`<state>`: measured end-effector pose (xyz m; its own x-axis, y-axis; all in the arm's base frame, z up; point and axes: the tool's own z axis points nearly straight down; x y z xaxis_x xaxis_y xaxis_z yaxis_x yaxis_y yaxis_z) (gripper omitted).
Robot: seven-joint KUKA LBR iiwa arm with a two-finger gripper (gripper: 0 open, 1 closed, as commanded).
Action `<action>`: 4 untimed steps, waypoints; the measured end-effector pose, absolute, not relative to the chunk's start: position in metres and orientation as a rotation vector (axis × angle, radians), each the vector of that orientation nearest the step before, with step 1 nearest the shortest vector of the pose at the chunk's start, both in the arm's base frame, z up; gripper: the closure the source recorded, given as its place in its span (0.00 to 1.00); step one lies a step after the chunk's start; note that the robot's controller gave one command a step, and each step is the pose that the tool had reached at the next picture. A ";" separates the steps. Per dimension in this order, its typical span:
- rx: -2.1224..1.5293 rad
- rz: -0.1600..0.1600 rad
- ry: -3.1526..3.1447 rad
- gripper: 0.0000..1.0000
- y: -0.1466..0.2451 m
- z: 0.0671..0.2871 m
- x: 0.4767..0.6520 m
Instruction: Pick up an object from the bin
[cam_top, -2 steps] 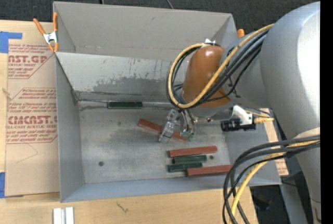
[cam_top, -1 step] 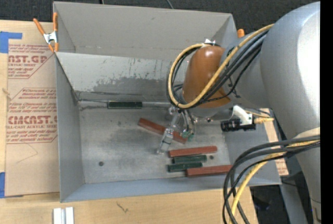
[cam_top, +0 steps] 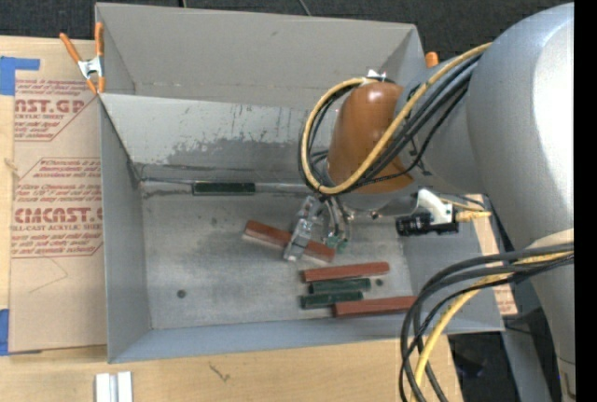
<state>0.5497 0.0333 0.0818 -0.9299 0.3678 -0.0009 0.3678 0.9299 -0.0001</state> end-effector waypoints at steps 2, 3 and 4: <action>1.219 0.009 2.883 1.00 0.074 0.073 0.491; 1.219 0.009 2.883 1.00 0.074 0.072 0.491; 1.160 0.000 2.918 1.00 0.090 0.214 0.513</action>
Offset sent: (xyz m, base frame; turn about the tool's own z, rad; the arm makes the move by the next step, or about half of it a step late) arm -0.0618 0.0399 -0.0118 0.4245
